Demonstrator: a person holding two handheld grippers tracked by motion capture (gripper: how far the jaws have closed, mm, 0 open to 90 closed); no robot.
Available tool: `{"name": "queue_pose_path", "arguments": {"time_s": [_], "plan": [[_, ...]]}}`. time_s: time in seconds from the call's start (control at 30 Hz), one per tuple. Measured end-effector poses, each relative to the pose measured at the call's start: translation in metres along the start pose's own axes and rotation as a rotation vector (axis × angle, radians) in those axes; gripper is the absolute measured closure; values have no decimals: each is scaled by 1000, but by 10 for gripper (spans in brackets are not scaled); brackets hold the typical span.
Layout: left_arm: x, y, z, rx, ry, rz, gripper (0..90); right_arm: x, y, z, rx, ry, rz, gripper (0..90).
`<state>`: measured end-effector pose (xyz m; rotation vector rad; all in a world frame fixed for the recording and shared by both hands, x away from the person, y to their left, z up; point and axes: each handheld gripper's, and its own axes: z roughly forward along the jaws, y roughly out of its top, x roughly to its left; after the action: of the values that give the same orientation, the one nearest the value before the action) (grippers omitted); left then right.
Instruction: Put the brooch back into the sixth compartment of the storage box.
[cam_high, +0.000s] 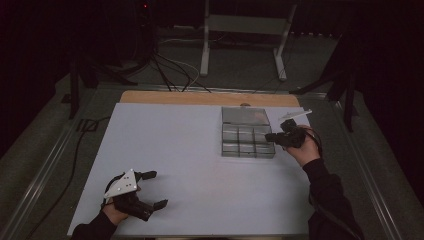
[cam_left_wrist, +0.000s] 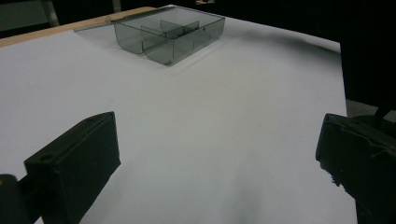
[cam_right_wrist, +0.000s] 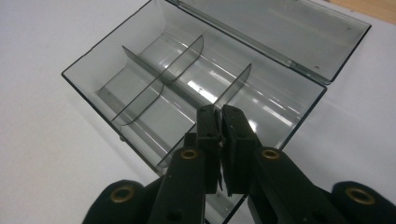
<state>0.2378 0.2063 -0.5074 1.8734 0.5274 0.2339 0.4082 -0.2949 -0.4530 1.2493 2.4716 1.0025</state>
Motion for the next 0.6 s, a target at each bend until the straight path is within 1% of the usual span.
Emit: {"name": "queue_pose_path", "arguments": {"time_s": [0.1, 0.2, 0.27, 0.33, 0.43, 0.47, 0.57, 0.6], "plan": [[0, 0, 0, -1, -1, -2, 11, -1, 0, 3, 6, -1, -7, 863], [0, 0, 0, 0, 0, 1, 11, -2, -1, 5, 5, 4, 3, 863], [1, 0, 0, -2, -2, -1, 11, -2, -1, 6, 7, 1, -1, 862], [0, 0, 0, 0, 0, 0, 11, -3, -2, 7, 8, 6, 7, 862], [0, 0, 0, 1, -1, 1, 11, -2, -5, 10, 15, 9, 6, 860], [0, 0, 1, 0, -2, -2, 11, -2, -5, 10, 14, 7, 1, 860], [0, 0, 1, 3, -2, 3, 11, -3, -6, 11, 7, 10, 10, 859], [0, 0, 1, 2, -2, 2, 10, -3, -6, 12, 10, 5, 2, 858]]}}
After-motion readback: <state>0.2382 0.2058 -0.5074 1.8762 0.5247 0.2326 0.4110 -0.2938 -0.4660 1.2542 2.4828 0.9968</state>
